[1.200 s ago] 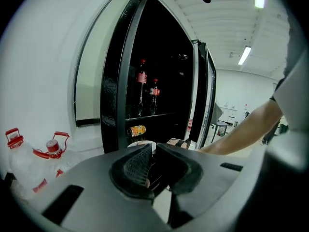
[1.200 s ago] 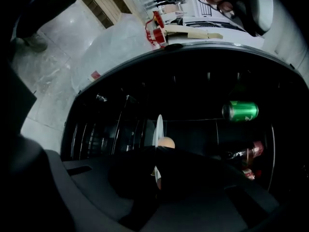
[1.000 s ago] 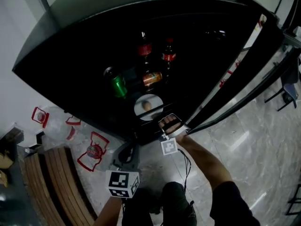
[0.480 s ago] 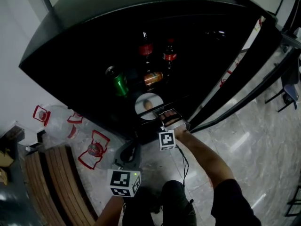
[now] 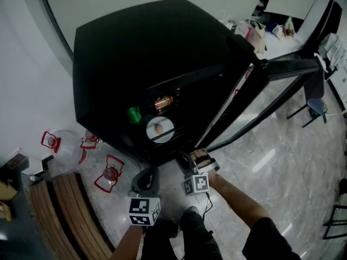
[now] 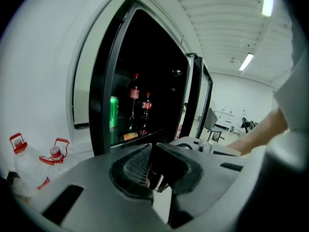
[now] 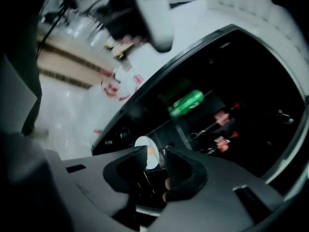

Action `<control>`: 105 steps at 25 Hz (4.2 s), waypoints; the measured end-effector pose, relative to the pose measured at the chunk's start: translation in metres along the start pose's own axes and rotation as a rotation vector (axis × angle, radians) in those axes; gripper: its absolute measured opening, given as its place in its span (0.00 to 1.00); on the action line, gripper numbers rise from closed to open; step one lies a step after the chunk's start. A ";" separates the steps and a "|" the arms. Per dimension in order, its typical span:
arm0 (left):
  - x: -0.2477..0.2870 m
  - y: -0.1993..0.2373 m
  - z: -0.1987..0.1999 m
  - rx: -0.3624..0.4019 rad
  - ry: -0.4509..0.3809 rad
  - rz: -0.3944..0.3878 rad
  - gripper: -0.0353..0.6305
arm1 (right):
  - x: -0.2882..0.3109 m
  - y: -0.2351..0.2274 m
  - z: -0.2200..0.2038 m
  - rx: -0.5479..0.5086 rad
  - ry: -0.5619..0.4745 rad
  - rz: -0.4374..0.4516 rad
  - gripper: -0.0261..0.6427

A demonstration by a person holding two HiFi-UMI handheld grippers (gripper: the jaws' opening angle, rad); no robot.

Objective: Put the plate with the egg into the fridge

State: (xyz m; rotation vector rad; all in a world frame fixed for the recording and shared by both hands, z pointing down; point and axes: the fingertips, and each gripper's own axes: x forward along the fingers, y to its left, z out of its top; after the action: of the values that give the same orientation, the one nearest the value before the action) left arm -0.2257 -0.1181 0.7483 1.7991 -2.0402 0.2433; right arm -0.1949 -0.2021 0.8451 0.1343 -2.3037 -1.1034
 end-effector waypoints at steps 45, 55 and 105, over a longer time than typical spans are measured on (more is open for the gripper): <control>0.184 -0.438 0.315 0.217 -0.084 -0.334 0.07 | -0.343 -0.440 -0.304 0.991 -0.175 -0.057 0.42; 0.199 -0.427 0.311 0.221 -0.067 -0.300 0.07 | -0.322 -0.452 -0.298 0.907 -0.211 0.058 0.45; -0.115 -0.369 0.178 0.150 -0.089 -0.312 0.07 | -0.515 -0.169 -0.019 1.011 -0.169 -0.220 0.45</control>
State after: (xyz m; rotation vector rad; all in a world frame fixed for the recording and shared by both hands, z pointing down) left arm 0.1118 -0.1399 0.4910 2.2244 -1.8044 0.2325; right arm 0.2164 -0.1583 0.4948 0.7042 -2.8301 0.0708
